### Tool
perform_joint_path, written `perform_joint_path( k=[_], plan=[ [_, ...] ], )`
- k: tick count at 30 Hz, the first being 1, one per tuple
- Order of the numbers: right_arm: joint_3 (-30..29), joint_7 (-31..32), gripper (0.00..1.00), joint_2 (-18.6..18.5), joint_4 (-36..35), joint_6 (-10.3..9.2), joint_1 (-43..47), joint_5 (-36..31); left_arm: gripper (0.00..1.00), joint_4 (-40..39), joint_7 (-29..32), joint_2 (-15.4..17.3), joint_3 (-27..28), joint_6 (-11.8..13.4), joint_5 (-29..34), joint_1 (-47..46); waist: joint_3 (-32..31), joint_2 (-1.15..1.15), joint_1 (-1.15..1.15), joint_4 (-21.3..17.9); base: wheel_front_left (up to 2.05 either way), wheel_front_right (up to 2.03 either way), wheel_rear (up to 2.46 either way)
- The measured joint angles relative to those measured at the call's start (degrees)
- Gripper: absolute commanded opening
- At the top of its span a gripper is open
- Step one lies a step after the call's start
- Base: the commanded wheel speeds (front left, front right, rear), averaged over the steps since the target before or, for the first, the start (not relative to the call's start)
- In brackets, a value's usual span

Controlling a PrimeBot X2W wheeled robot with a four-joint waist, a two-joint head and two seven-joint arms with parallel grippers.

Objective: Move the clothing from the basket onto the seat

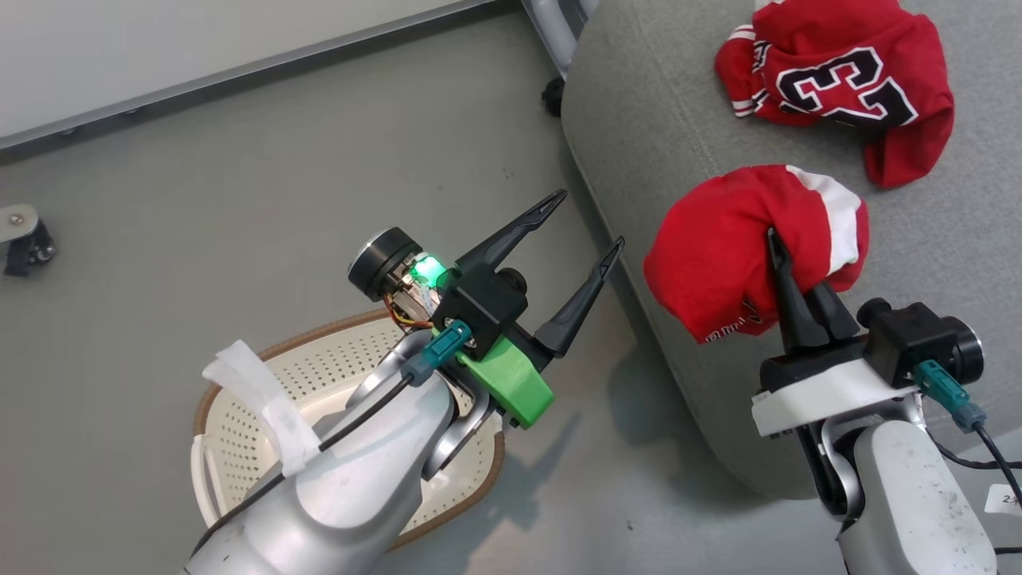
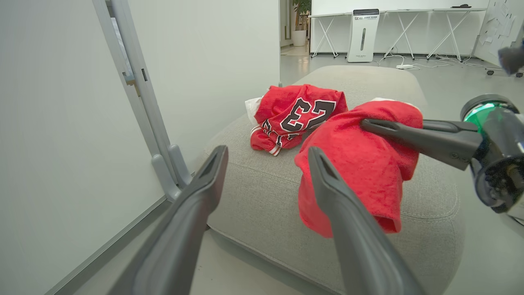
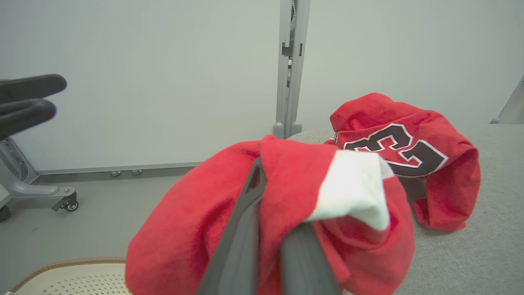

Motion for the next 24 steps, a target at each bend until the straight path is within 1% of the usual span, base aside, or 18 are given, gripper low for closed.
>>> perform_joint_path(
  k=[7,12,18,22,24],
  plan=[
    [-2.3,0.0,0.00,0.0,-0.7,0.00,1.9,0.8,1.00,0.0,0.4,0.6,-0.4,0.0,0.1,-0.5,1.5,0.00,0.00,-3.9,0.00,0.00,0.00],
    [-2.9,0.0,0.00,0.0,-1.1,0.00,2.4,1.4,1.00,0.0,0.4,0.9,-0.5,0.0,0.0,-0.5,2.3,0.00,0.00,-5.6,0.00,0.00,0.00],
    [-4.2,0.0,0.00,0.0,-1.8,0.00,1.8,1.8,1.00,0.1,0.4,1.6,-0.4,0.1,-0.1,-0.5,3.1,0.00,0.00,-5.9,0.00,0.00,0.00],
    [-6.1,0.0,0.00,-0.1,-3.0,0.00,-2.4,1.1,1.00,0.1,0.3,2.2,-0.1,0.6,-0.1,-0.8,4.0,0.00,0.00,-5.7,0.00,0.00,0.00],
    [-6.7,0.0,0.00,-1.0,-3.4,0.00,-5.1,0.7,1.00,-0.1,0.4,2.4,0.0,0.6,-0.1,-1.4,4.7,0.00,0.00,-5.6,0.00,0.00,0.00]
  ],
)
